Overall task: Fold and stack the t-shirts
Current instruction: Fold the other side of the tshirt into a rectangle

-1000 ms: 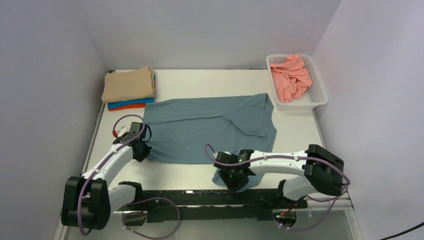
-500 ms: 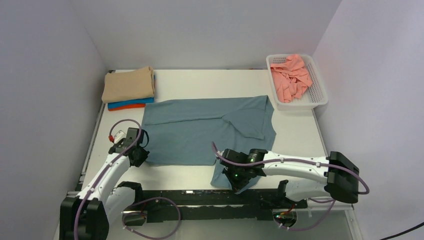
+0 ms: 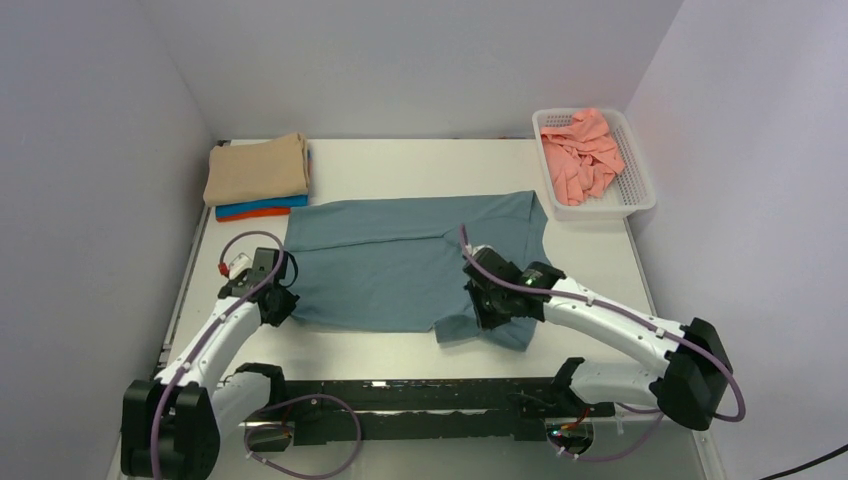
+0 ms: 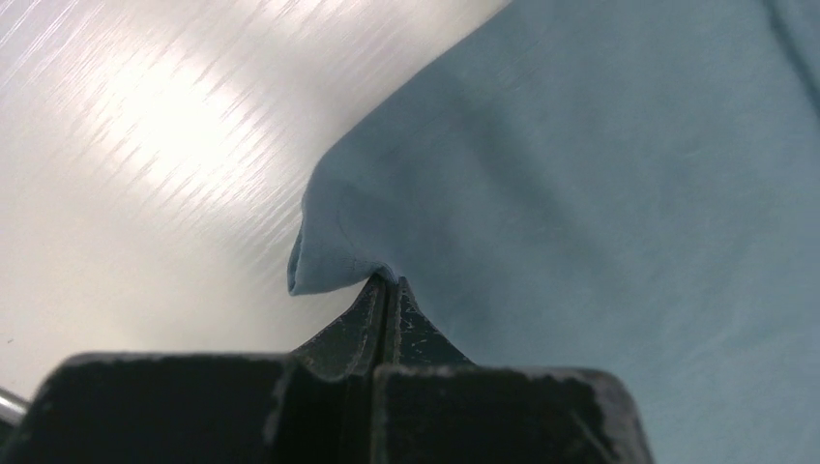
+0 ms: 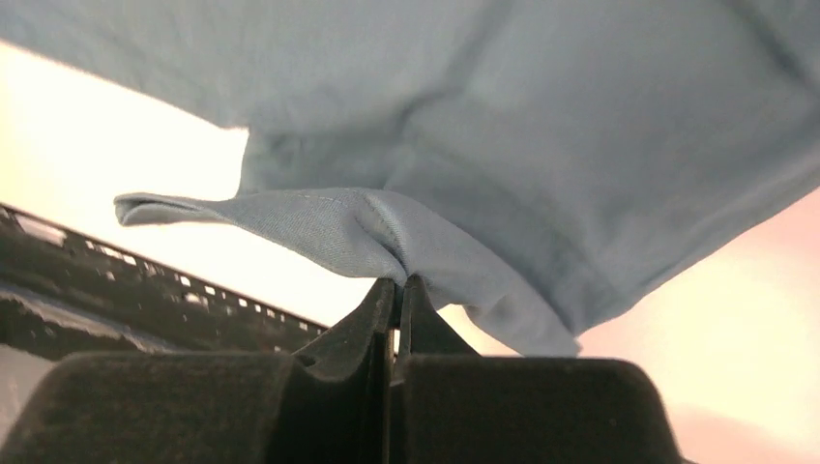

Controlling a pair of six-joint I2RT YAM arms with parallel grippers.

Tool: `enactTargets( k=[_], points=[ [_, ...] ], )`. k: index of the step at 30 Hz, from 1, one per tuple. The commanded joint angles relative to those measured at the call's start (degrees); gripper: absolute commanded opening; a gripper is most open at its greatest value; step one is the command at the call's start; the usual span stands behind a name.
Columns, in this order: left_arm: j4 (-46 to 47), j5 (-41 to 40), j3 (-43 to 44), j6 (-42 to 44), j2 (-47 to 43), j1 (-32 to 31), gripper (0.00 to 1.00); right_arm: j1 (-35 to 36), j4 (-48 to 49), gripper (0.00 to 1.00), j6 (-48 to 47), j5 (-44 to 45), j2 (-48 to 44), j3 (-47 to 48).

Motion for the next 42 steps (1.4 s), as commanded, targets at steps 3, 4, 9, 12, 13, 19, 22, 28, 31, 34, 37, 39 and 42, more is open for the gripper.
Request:
enactTargets(
  k=[3, 4, 9, 12, 13, 19, 22, 28, 31, 34, 37, 39, 42],
  points=[
    [6.2, 1.1, 6.8, 1.6, 5.3, 1.8, 0.00, -5.6, 3.7, 0.00, -8.5, 10.3, 3.4, 8.2],
    [6.6, 1.5, 7.6, 2.0, 6.2, 2.2, 0.00, -6.4, 4.4, 0.00, -9.7, 11.2, 4.2, 9.1],
    [8.1, 2.7, 11.5, 2.6, 10.8, 3.3, 0.00, -9.6, 9.8, 0.00, -13.0, 15.6, 7.6, 12.8],
    [8.0, 2.4, 13.5, 2.9, 13.1, 3.5, 0.00, -10.6, 11.7, 0.00, -15.0, 17.4, 9.4, 14.8],
    [8.1, 2.5, 14.1, 3.2, 13.8, 3.6, 0.00, -10.9, 12.1, 0.00, -15.5, 18.3, 9.9, 15.3],
    [8.7, 4.0, 17.3, 4.3, 18.3, 4.3, 0.00, -14.1, 14.3, 0.00, -18.2, 19.2, 11.3, 17.6],
    [8.6, 4.0, 19.8, 5.3, 20.6, 4.5, 0.00, -15.4, 15.1, 0.00, -19.6, 18.6, 11.7, 18.1],
    [8.0, 3.9, 23.5, 6.3, 24.2, 4.4, 0.00, -17.7, 16.9, 0.00, -21.9, 18.4, 13.3, 20.2],
    [7.7, 3.2, 24.7, 6.5, 25.1, 4.4, 0.00, -18.7, 16.7, 0.00, -23.3, 18.4, 14.8, 22.0],
    [8.3, 2.1, 26.4, 7.9, 26.3, 4.4, 0.00, -19.7, 16.6, 0.00, -25.1, 17.7, 16.8, 23.7],
    [8.0, 2.2, 28.8, 8.8, 28.9, 4.4, 0.00, -20.7, 17.3, 0.00, -26.6, 17.0, 19.4, 25.0],
    [8.2, 2.6, 30.1, 9.4, 30.8, 4.5, 0.00, -21.3, 18.0, 0.00, -27.6, 16.8, 21.7, 26.0],
    [7.8, 2.7, 32.1, 9.9, 34.3, 4.4, 0.00, -23.0, 19.8, 0.00, -27.9, 16.0, 25.8, 28.0]
  ],
)
